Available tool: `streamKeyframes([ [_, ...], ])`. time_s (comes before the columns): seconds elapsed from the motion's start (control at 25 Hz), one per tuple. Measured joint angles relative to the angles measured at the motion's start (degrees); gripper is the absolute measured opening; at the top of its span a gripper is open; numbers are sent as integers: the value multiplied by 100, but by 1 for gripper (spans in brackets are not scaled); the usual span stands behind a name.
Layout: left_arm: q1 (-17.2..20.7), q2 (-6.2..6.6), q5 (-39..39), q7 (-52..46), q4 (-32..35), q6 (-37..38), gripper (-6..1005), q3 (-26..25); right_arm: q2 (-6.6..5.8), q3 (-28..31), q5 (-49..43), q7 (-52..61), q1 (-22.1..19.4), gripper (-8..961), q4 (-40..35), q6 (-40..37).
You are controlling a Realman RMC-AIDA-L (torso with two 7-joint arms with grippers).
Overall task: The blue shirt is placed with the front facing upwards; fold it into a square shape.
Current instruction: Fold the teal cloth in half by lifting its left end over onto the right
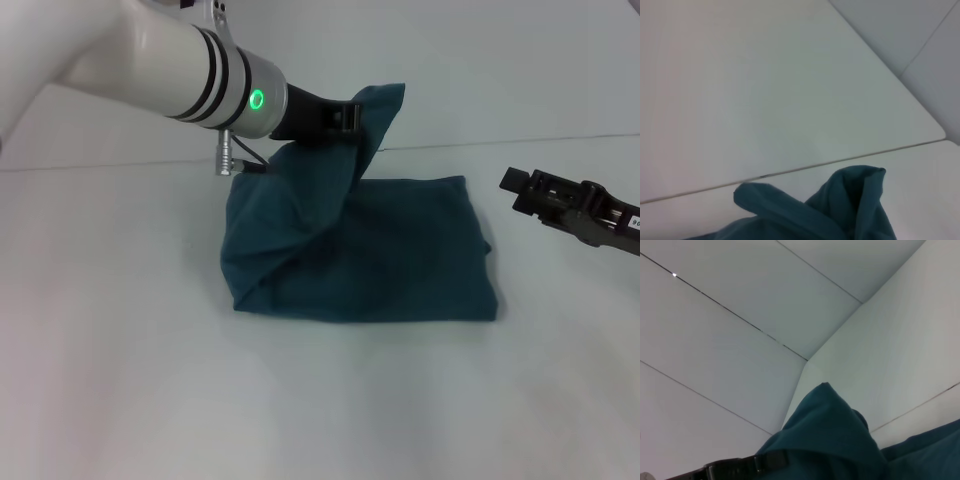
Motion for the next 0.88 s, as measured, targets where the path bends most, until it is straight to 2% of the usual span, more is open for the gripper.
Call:
streamKeyframes([
  [0.24, -182, 20, 42, 24, -596, -357, 79, 3, 0, 0, -15, 0, 37, 698, 23, 52],
  [0.52, -217, 28, 5, 388, -730, -332, 80, 9, 7, 1, -29, 0, 49, 698, 66, 93],
  [0.72, -195, -5, -152, 464, -593, -371, 183, 11, 9, -6, -34, 0, 49, 697, 71, 117],
  [0.88, 38, -8, -1045, 975, -311, -382, 257, -20, 9, -8, -35, 0, 49, 697, 79, 135],
])
